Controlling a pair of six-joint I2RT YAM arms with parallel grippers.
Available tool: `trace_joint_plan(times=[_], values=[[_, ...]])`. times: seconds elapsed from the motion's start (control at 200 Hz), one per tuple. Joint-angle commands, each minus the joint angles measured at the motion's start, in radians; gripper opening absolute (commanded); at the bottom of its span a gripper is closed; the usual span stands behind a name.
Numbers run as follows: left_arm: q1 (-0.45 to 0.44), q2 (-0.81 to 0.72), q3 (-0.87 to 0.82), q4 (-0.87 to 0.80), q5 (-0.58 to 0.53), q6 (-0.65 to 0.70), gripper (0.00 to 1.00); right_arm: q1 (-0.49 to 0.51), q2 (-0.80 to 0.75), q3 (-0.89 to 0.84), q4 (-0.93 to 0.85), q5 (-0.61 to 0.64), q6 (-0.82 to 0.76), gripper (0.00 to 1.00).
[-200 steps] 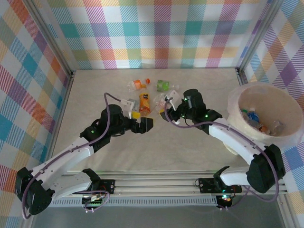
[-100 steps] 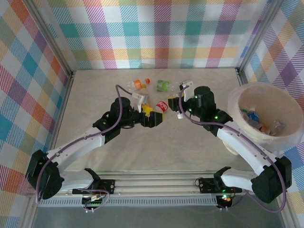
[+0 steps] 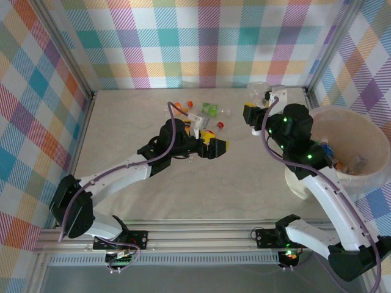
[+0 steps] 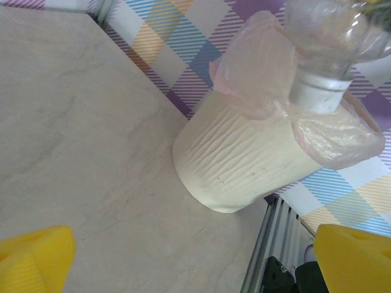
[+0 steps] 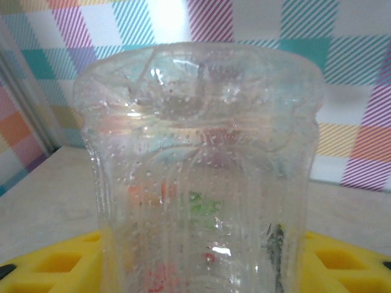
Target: Put the plastic bottles in the bin
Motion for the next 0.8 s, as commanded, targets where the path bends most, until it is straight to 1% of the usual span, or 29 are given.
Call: trace_joint_plan(times=[0.0, 0.1, 0.205, 0.27, 0.38, 0.525, 0.64, 0.67, 0.735, 0.795], values=[[-0.019, 0.036, 0.063, 0.035, 0.012, -0.009, 1.0, -0.022, -0.046, 0.047, -0.037, 0.097, -0.079, 0.6], [-0.029, 0.076, 0.089, 0.035, 0.007, -0.016, 1.0, -0.07, -0.076, 0.066, -0.071, 0.101, -0.101, 0.62], [-0.032, 0.11, 0.113, 0.042, 0.003, -0.032, 1.0, -0.155, -0.101, 0.096, -0.137, 0.065, -0.094, 0.61], [-0.032, 0.131, 0.126, 0.047, 0.007, -0.04, 1.0, -0.207, -0.112, 0.113, -0.176, 0.064, -0.098, 0.61], [-0.033, 0.158, 0.145, 0.051, 0.014, -0.052, 1.0, -0.291, -0.12, 0.132, -0.241, 0.112, -0.119, 0.6], [-0.032, 0.173, 0.159, 0.038, 0.014, -0.057, 1.0, -0.383, -0.15, 0.114, -0.265, 0.184, -0.153, 0.61], [-0.032, 0.174, 0.16, 0.02, -0.014, -0.058, 1.0, -0.467, -0.139, 0.118, -0.32, 0.227, -0.153, 0.63], [-0.032, 0.174, 0.161, 0.011, -0.027, -0.061, 1.0, -0.494, -0.131, 0.113, -0.329, 0.24, -0.19, 0.63], [-0.032, 0.174, 0.165, -0.017, -0.07, -0.067, 1.0, -0.574, -0.107, 0.105, -0.364, 0.256, -0.185, 0.63], [-0.032, 0.176, 0.176, -0.063, -0.116, -0.074, 1.0, -0.651, -0.089, 0.103, -0.397, 0.235, -0.17, 0.63]])
